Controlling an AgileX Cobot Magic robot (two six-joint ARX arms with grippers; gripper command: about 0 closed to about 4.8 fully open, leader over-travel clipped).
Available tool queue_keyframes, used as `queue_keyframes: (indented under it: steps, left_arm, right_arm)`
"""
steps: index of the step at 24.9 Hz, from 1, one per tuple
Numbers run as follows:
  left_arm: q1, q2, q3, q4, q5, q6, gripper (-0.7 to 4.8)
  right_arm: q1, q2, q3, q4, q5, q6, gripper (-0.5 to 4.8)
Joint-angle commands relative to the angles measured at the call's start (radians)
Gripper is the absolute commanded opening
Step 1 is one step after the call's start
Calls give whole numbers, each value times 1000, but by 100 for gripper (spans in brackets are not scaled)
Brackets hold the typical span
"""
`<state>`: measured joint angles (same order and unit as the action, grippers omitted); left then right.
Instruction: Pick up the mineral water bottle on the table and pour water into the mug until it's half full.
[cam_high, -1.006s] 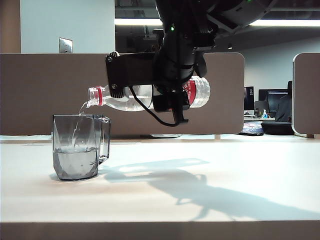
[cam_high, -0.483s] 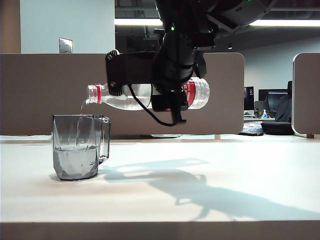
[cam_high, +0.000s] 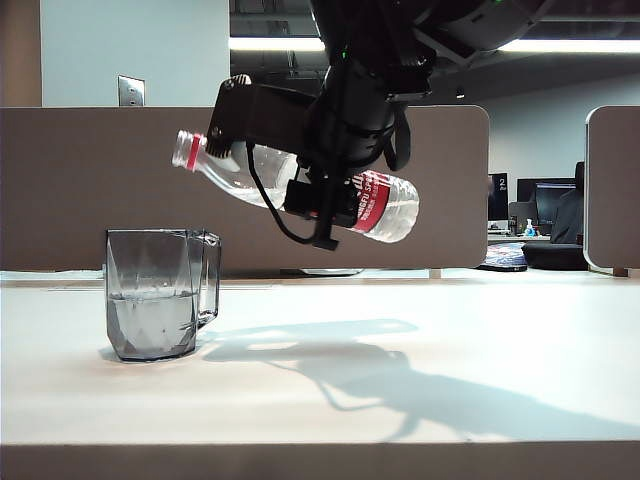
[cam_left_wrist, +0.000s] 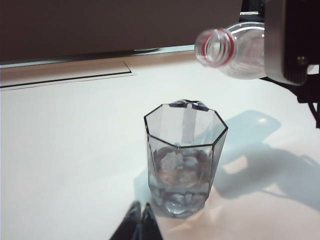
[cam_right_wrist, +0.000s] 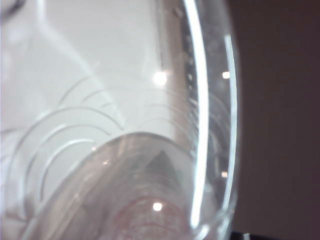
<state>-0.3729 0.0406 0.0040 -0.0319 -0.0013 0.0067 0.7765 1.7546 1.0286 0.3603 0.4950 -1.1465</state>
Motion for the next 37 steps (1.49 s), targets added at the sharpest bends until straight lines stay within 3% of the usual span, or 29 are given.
queue_keyframes:
  steps: [1, 3, 8, 11, 18, 24, 26, 37]
  left_arm:
    - [0, -21, 3, 10, 2, 0, -5]
    - [0, -39, 3, 12, 2, 0, -5]
    - [0, -39, 3, 10, 2, 0, -5]
    - [0, -39, 3, 10, 2, 0, -5]
    - [0, -39, 3, 10, 2, 0, -5]
    - [0, -39, 3, 10, 2, 0, -5]
    - [0, -39, 3, 10, 2, 0, -5]
    - [0, -39, 3, 10, 2, 0, -5]
  right_arm:
    - [3, -10, 10, 33, 1, 141, 250]
    - [3, -10, 10, 29, 1, 313, 248]
    - [2, -11, 10, 6, 1, 580, 223]
    - [1, -11, 9, 3, -3, 827, 220]
    - [0, -11, -8, 18, -58, 989, 220]
    - [-32, -11, -123, 211, -196, 1140, 220]
    - [-51, -11, -204, 351, -240, 1205, 220]
    - [-108, -10, -383, 649, -325, 1223, 220]
